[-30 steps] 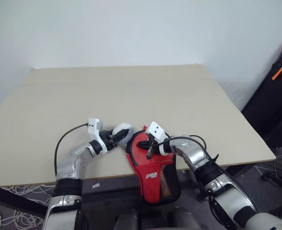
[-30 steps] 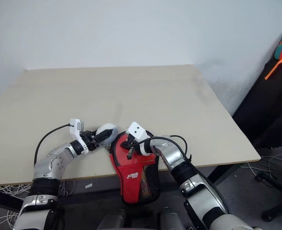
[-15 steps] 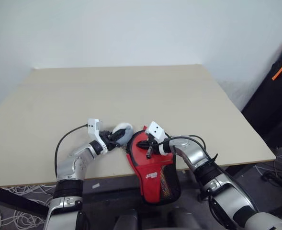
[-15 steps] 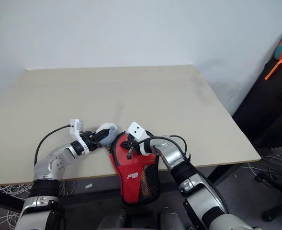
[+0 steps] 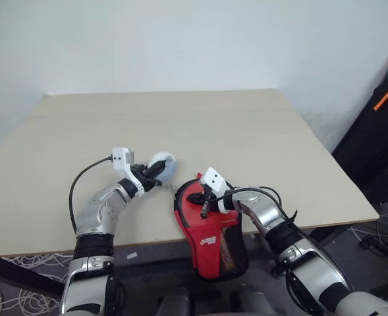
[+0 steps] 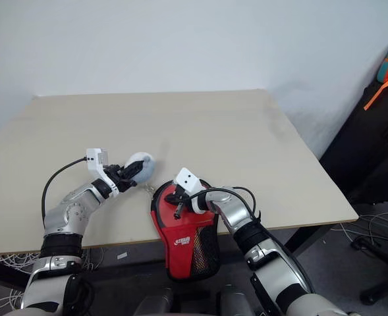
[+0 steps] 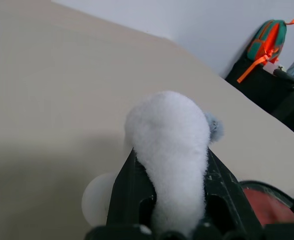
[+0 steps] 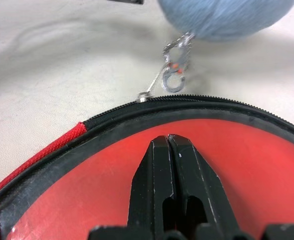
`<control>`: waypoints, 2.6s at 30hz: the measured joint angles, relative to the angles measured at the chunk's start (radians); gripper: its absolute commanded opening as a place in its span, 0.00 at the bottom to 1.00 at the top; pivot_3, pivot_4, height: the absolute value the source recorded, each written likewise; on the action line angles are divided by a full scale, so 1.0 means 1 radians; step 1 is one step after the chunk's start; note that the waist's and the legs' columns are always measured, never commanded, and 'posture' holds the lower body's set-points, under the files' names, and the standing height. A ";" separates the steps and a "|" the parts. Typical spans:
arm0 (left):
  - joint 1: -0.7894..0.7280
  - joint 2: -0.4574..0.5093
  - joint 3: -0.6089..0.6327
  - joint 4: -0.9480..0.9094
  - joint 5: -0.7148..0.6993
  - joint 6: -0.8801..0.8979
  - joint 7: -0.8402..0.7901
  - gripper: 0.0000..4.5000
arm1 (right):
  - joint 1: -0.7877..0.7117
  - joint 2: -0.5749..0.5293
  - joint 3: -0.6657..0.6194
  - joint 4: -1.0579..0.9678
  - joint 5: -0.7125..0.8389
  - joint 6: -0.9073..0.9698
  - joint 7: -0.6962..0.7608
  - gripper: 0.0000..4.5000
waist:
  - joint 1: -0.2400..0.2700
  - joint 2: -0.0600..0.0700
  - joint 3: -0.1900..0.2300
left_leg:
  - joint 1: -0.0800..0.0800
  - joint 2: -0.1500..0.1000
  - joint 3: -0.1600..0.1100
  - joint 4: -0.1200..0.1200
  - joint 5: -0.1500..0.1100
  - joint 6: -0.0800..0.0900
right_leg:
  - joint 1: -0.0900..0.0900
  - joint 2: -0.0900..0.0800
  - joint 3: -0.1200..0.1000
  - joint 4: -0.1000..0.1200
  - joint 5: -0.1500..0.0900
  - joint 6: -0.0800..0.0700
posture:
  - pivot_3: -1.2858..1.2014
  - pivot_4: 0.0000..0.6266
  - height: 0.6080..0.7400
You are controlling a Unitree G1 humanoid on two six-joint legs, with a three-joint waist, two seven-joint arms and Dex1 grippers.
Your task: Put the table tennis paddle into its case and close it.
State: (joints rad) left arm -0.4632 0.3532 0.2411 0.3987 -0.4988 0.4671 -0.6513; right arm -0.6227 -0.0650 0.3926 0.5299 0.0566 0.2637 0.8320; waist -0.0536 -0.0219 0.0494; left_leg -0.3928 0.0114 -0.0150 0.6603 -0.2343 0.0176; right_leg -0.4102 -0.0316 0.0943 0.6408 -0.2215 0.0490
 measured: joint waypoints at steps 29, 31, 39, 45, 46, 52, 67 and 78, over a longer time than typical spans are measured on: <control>-0.500 -0.162 -0.103 0.683 0.238 -0.302 -0.095 0.08 | 0.029 -0.010 -0.005 -0.057 -0.022 0.017 0.000 0.00 | 0.003 -0.001 0.000 | -0.002 -0.002 -0.002 0.001 0.000 0.000 | 0.000 0.001 0.000 0.000 -0.001 0.002 | 0.52 0.00 0.99; -0.500 -0.186 -0.127 0.683 0.259 -0.304 -0.118 0.08 | 0.044 -0.016 -0.005 -0.086 -0.023 0.032 0.000 0.00 | 0.002 0.000 0.000 | -0.002 -0.002 -0.002 0.001 0.000 0.000 | 0.000 0.001 0.000 0.000 -0.001 0.002 | 0.52 0.00 0.99; -0.404 -0.189 -0.190 0.564 0.292 -0.293 -0.226 0.08 | 0.130 -0.129 -0.015 -0.307 -0.009 0.174 0.032 0.00 | 0.001 0.000 0.000 | -0.002 -0.002 -0.002 0.001 0.000 0.000 | 0.000 0.001 0.001 0.000 -0.001 0.002 | 0.52 0.00 0.99; -0.328 -0.167 -0.214 0.466 0.294 -0.265 -0.267 0.08 | 0.171 -0.210 -0.025 -0.436 0.023 0.263 0.057 0.00 | 0.001 -0.001 0.000 | -0.003 -0.002 -0.002 0.001 0.000 0.000 | 0.000 0.001 0.001 0.000 -0.001 0.002 | 0.52 0.00 0.99; -0.325 -0.165 -0.218 0.455 0.295 -0.260 -0.270 0.08 | 0.172 -0.217 -0.028 -0.454 0.025 0.274 0.060 0.00 | 0.001 -0.001 0.000 | -0.002 -0.002 -0.002 0.001 0.000 0.000 | 0.000 0.001 0.001 0.000 -0.001 0.002 | 0.52 0.00 0.99; -0.283 -0.155 -0.246 0.384 0.303 -0.252 -0.290 0.24 | 0.181 -0.295 -0.060 -0.589 0.080 0.357 0.079 0.00 | 0.003 -0.001 0.000 | -0.002 -0.002 -0.002 0.001 0.000 0.000 | 0.000 0.001 0.001 0.000 -0.002 0.002 | 0.52 0.00 0.99; -0.230 -0.134 -0.283 0.185 0.283 -0.116 -0.354 0.99 | 0.193 -0.390 -0.094 -0.622 0.129 0.390 0.089 0.00 | 0.003 -0.001 0.000 | -0.002 -0.001 -0.002 0.002 0.000 0.000 | 0.000 0.000 0.001 0.000 -0.002 0.002 | 0.52 0.00 0.99; -0.227 -0.077 -0.237 -0.005 0.167 0.057 -0.353 0.72 | 0.149 -0.457 -0.109 -0.634 0.172 0.398 0.141 0.00 | 0.002 -0.001 0.001 | -0.002 -0.001 -0.002 0.001 0.000 0.001 | 0.000 0.000 0.001 0.000 -0.002 0.002 | 0.52 0.00 0.99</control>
State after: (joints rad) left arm -0.6903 0.2765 0.0043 0.3941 -0.3321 0.5246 -1.0043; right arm -0.4740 -0.5215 0.2836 -0.1043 0.2287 0.6622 0.9733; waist -0.0516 -0.0226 0.0500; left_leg -0.3951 0.0102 -0.0166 0.6615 -0.2344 0.0181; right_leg -0.4107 -0.0311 0.0950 0.6404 -0.2232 0.0513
